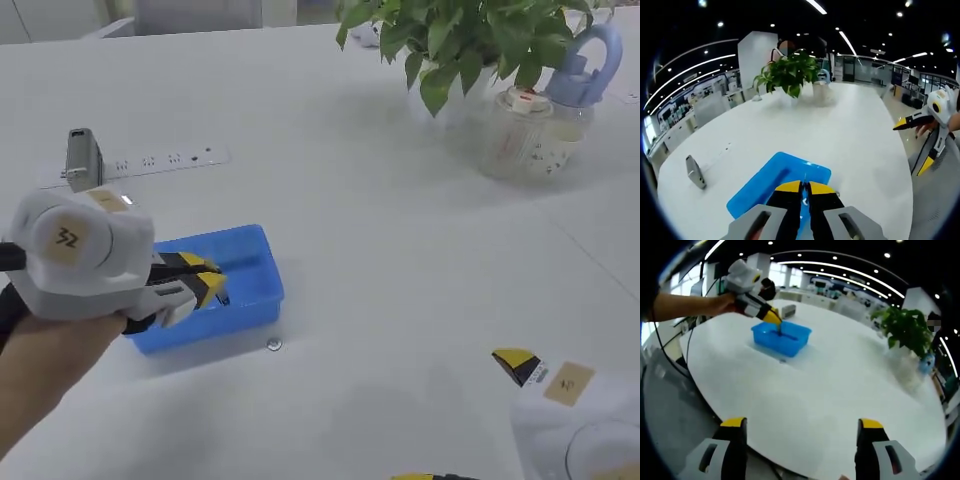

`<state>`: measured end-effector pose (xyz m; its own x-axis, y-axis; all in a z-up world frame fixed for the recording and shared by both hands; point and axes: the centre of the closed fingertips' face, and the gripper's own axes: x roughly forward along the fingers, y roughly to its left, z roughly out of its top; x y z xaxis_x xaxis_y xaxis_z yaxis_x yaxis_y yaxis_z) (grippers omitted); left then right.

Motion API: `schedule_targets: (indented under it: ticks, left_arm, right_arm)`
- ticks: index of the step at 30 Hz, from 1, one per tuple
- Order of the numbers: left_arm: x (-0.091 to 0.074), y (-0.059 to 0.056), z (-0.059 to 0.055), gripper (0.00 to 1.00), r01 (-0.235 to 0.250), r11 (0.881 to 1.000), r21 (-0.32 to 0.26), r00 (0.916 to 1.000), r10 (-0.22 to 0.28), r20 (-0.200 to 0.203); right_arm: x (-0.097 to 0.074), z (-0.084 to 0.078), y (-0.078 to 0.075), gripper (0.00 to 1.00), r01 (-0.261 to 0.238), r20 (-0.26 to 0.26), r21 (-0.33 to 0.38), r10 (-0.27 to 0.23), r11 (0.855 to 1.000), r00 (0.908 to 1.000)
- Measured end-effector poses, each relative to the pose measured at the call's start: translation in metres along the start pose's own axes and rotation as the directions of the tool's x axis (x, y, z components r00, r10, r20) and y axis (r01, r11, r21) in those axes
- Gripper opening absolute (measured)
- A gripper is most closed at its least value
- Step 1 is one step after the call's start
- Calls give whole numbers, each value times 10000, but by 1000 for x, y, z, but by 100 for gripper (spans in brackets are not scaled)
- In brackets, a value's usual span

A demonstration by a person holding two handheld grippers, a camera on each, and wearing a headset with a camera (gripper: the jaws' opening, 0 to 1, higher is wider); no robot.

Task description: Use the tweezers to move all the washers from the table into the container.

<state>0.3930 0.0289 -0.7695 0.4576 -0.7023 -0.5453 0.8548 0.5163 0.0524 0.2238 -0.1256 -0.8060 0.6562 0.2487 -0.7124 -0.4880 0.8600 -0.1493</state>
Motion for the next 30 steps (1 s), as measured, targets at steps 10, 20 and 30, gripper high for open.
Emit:
schedule_targets:
  ticks: [10, 20, 30]
  left_arm:
    - [-16, 1, 24, 0, -265, 9996, 95, 9977, 259, 625]
    - [-36, -15, 46, 0, -233, 9995, 208, 9924, 206, 1210]
    - [-38, -37, 52, 0, 157, 9998, 144, 9895, -177, 1432]
  right_arm:
    - [0, 0, -1, 89, 16, -16, -50, -16, 10000, 10000]
    - [0, 0, -1, 89, 61, 29, -81, -61, 9999, 10000]
    - [0, 0, 0, 88, 49, 0, -151, -49, 9999, 10000]
